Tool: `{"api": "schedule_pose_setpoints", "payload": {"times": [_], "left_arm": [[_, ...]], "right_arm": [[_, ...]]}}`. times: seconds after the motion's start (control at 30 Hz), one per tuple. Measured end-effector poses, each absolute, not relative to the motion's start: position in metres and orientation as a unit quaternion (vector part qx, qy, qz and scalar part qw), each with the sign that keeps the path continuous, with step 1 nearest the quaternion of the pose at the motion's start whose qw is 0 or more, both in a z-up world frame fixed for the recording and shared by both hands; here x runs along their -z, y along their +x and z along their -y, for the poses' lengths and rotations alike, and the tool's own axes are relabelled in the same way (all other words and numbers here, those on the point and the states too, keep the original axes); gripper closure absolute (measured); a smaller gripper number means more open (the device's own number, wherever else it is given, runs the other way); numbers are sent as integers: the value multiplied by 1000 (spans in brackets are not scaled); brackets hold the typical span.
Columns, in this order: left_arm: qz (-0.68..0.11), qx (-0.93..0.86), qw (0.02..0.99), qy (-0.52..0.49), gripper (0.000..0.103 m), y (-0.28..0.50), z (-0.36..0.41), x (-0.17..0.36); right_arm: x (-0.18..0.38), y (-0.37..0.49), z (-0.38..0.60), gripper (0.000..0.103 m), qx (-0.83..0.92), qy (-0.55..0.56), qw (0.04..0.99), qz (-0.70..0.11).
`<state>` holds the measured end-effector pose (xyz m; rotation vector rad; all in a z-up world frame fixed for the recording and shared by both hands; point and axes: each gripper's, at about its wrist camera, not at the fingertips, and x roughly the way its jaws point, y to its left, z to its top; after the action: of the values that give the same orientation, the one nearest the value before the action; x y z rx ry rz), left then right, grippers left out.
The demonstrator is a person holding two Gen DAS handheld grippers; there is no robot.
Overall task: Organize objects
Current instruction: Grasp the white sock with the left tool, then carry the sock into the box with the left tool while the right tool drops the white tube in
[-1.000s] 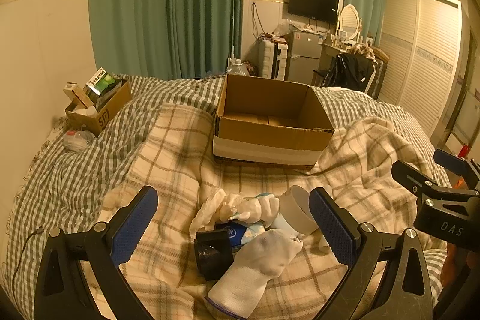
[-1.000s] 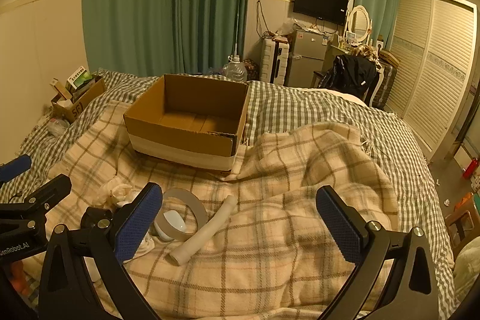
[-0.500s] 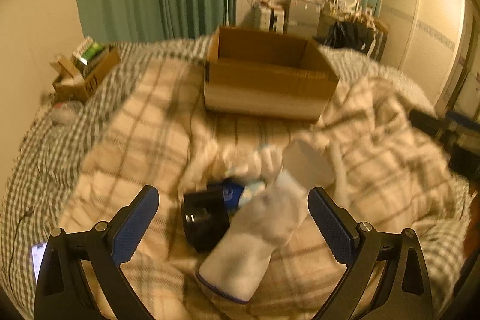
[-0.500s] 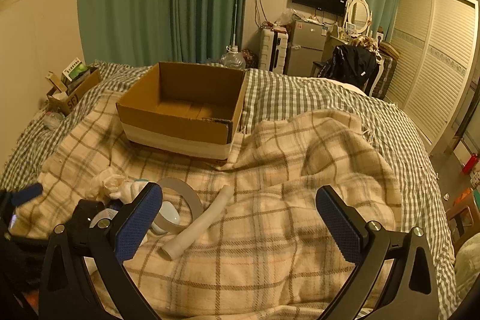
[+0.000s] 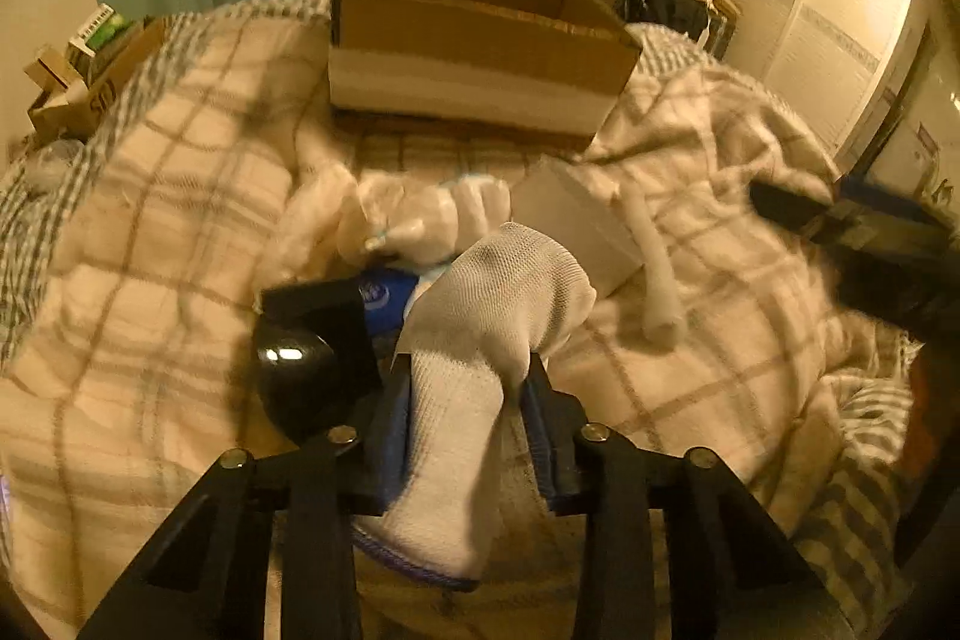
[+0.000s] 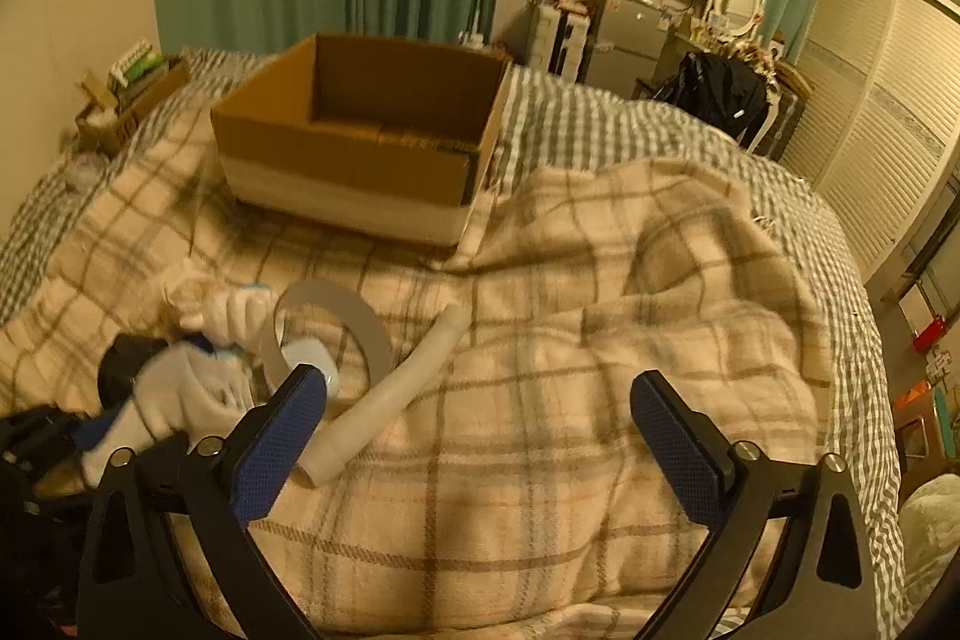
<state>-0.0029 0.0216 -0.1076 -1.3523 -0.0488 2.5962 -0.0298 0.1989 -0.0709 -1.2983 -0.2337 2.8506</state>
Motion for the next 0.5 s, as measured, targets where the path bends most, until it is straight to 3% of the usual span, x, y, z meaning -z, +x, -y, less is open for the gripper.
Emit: {"api": "schedule_pose_setpoints", "payload": {"times": [0.4, 0.5], "left_arm": [[31, -909, 63, -411, 70, -8, 11, 71], [32, -907, 64, -416, 70, -9, 12, 74]], "right_arm": [[132, -54, -153, 37, -847, -516, -80, 103], [141, -55, -148, 57, -837, -529, -80, 114]]}}
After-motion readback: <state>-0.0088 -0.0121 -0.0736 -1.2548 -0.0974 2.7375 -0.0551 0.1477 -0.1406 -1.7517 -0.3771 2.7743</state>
